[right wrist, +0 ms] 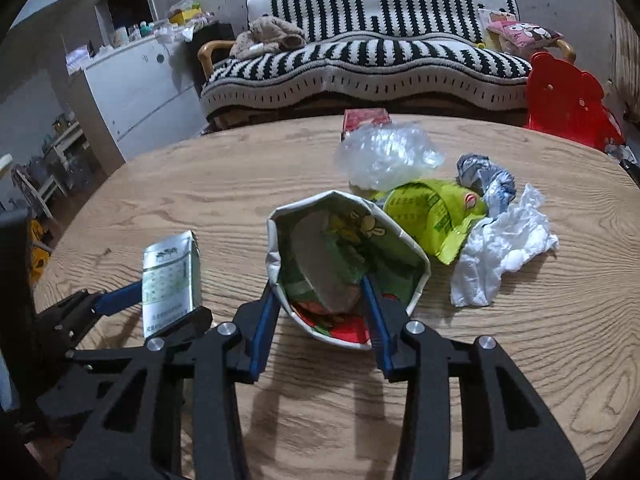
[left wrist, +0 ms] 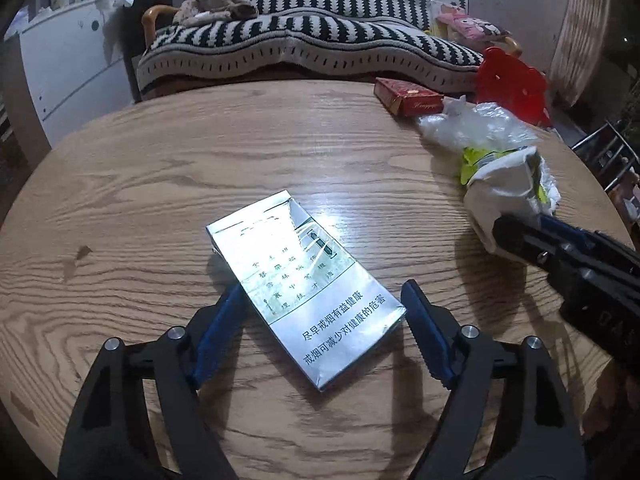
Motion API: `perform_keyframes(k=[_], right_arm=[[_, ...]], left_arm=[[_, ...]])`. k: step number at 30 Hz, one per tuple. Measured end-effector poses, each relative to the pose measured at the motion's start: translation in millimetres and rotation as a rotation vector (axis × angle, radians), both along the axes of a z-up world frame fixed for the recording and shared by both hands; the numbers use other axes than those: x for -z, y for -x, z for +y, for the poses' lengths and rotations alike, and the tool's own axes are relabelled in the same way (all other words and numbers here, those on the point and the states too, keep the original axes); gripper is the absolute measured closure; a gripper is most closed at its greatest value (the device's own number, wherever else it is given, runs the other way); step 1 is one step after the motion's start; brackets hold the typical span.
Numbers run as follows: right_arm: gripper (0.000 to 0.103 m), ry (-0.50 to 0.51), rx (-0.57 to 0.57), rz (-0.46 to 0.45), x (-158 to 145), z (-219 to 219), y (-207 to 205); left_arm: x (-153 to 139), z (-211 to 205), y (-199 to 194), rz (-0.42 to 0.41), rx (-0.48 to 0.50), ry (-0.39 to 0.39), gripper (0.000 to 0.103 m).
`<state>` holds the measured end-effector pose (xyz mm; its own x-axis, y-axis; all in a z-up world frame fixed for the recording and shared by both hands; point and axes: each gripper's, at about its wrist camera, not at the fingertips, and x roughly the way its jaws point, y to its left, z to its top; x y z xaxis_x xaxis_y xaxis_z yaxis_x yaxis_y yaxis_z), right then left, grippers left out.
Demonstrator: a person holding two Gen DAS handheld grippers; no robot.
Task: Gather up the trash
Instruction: 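Grasp the white cigarette pack with left tool while right grasps chip bag, then carry cigarette pack and chip bag over the bin and open both tools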
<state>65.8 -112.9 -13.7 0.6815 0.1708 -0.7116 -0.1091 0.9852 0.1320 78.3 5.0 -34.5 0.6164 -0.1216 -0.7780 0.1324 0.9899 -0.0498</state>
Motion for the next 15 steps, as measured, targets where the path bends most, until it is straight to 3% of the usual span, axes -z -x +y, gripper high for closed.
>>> perform_keyframes(k=[15], right_arm=[[0.062,-0.034,0.098,-0.002,-11,-43,24]], left_arm=[[-16,-16,19,-0.029,0.029,-0.007,0.026]])
